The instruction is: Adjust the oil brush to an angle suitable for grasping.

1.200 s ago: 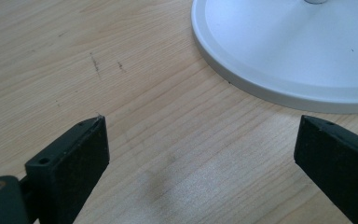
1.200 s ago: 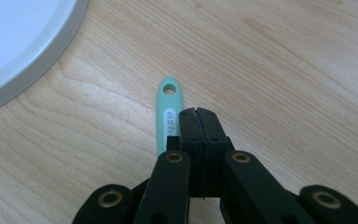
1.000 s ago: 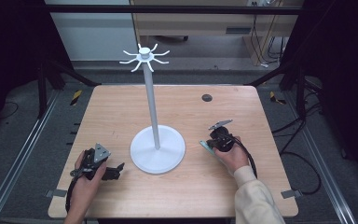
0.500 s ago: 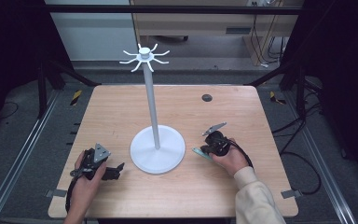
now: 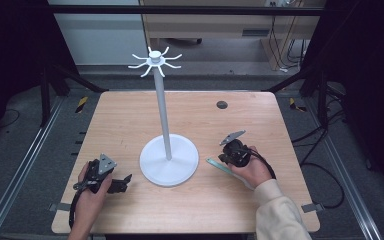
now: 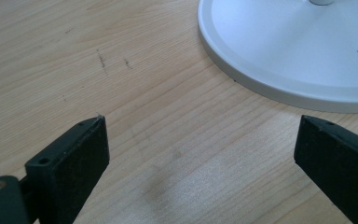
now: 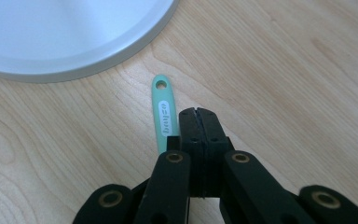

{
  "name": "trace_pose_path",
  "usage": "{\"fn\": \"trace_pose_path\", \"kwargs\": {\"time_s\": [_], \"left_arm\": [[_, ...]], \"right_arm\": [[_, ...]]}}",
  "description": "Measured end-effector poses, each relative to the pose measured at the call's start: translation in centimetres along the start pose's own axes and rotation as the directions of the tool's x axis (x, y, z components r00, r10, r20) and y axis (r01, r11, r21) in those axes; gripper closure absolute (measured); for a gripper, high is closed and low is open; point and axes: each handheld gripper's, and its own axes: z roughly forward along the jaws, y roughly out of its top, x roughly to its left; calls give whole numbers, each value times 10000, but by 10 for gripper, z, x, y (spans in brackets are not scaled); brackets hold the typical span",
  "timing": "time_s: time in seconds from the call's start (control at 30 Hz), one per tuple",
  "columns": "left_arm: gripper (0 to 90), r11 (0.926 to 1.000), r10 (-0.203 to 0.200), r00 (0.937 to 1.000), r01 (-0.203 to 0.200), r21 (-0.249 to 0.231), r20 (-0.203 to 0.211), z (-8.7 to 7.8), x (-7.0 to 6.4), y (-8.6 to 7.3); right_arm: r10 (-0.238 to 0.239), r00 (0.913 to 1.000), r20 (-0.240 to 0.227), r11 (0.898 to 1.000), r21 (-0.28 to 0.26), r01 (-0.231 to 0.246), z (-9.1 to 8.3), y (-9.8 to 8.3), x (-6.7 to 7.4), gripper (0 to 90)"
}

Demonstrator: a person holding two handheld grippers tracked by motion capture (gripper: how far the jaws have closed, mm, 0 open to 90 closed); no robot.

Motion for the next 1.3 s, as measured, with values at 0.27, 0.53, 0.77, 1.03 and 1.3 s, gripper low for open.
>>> {"fn": "trace_pose_path", "kwargs": {"time_s": [0.27,0.53,0.77,1.03,1.3], "left_arm": [[28,10000,-24,10000,24,-5,4,0,0,0],[28,10000,-28,10000,28,-34,6,-1,0,0],[28,10000,-46,10000,46,-31,-64,-1,2,-1],[28,10000,-53,9998,53,-6,-188,-2,2,-1],[28,10000,-55,9999,55,-51,-147,-2,2,0]], "right_arm": [[-257,9996,112,9996,135,256,-14,-5,1,900],[-165,9998,107,9990,419,161,-26,-12,-6,883],[-311,9995,-27,9970,714,312,-28,-12,-8,867],[-403,9990,-204,9930,1107,423,-23,-8,-7,815],[-662,9975,-232,9843,1627,691,-26,-9,-8,792]]}}
